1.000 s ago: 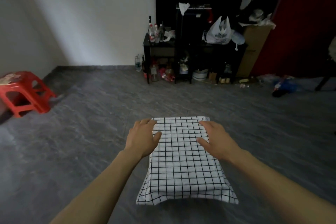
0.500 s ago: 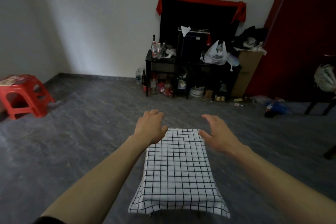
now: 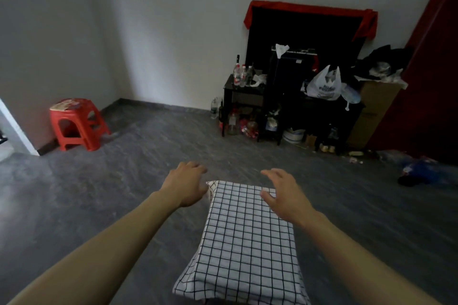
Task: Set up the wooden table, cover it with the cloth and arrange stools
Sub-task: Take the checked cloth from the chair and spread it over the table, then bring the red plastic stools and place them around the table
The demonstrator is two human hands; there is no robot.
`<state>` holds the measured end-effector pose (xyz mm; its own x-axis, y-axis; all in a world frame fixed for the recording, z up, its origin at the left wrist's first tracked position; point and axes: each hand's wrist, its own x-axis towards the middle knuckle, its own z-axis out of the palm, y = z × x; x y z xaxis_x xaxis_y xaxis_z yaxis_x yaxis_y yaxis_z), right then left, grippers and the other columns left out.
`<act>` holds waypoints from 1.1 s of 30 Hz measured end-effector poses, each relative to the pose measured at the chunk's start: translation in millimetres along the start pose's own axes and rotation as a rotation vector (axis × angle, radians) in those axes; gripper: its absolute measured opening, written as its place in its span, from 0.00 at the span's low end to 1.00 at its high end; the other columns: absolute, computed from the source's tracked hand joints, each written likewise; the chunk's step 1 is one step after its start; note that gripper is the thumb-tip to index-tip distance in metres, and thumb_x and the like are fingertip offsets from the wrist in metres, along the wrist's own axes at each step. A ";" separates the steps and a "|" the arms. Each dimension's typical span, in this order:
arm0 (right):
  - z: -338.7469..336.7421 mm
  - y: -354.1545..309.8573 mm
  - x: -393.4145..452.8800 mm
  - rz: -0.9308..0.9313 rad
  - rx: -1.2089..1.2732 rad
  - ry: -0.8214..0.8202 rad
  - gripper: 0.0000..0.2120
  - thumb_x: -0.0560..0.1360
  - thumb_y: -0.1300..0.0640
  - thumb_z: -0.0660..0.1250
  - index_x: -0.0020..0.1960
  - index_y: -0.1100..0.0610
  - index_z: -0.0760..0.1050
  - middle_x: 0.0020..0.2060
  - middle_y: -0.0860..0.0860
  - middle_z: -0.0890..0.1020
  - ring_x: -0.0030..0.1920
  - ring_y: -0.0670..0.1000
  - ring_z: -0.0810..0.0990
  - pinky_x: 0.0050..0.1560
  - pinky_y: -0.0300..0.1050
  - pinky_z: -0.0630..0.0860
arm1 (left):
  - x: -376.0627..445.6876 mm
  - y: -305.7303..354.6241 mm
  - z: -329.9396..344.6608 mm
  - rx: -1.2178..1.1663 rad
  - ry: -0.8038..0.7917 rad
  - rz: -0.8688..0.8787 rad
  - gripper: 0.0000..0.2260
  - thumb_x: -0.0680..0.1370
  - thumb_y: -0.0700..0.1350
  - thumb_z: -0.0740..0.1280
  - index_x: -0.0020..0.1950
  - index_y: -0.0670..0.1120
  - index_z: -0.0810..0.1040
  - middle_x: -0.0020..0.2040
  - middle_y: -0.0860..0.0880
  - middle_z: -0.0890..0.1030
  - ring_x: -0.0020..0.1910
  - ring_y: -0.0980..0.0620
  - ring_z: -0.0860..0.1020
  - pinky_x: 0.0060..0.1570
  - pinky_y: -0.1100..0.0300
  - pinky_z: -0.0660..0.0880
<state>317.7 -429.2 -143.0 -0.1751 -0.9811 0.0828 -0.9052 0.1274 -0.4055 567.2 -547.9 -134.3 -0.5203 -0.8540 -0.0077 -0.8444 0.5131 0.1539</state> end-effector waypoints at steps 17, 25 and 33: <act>29.9 -74.9 68.7 -0.264 0.046 -0.124 0.31 0.78 0.44 0.64 0.78 0.50 0.59 0.75 0.51 0.64 0.75 0.53 0.60 0.73 0.53 0.63 | -54.7 -59.0 -20.1 -0.083 0.019 -0.310 0.30 0.75 0.60 0.63 0.75 0.51 0.64 0.70 0.45 0.73 0.69 0.42 0.69 0.67 0.47 0.69; 74.6 -184.7 104.9 -0.303 0.043 -0.181 0.32 0.79 0.45 0.64 0.78 0.52 0.58 0.75 0.52 0.63 0.74 0.53 0.61 0.73 0.51 0.63 | -80.2 -170.9 -41.2 -0.142 0.125 -0.357 0.28 0.78 0.58 0.64 0.76 0.52 0.63 0.71 0.47 0.71 0.69 0.44 0.68 0.66 0.46 0.69; 140.1 -324.0 139.1 -0.389 0.044 -0.221 0.31 0.78 0.46 0.66 0.77 0.54 0.60 0.74 0.54 0.66 0.73 0.54 0.64 0.73 0.49 0.63 | -130.4 -313.7 -60.0 -0.242 0.186 -0.479 0.25 0.77 0.57 0.64 0.72 0.51 0.68 0.70 0.48 0.72 0.68 0.45 0.69 0.65 0.46 0.70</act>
<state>640.8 -627.3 -127.6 0.2659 -0.9631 0.0424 -0.8692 -0.2586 -0.4214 907.6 -602.8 -122.2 -0.0363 -0.9986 0.0379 -0.9159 0.0484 0.3984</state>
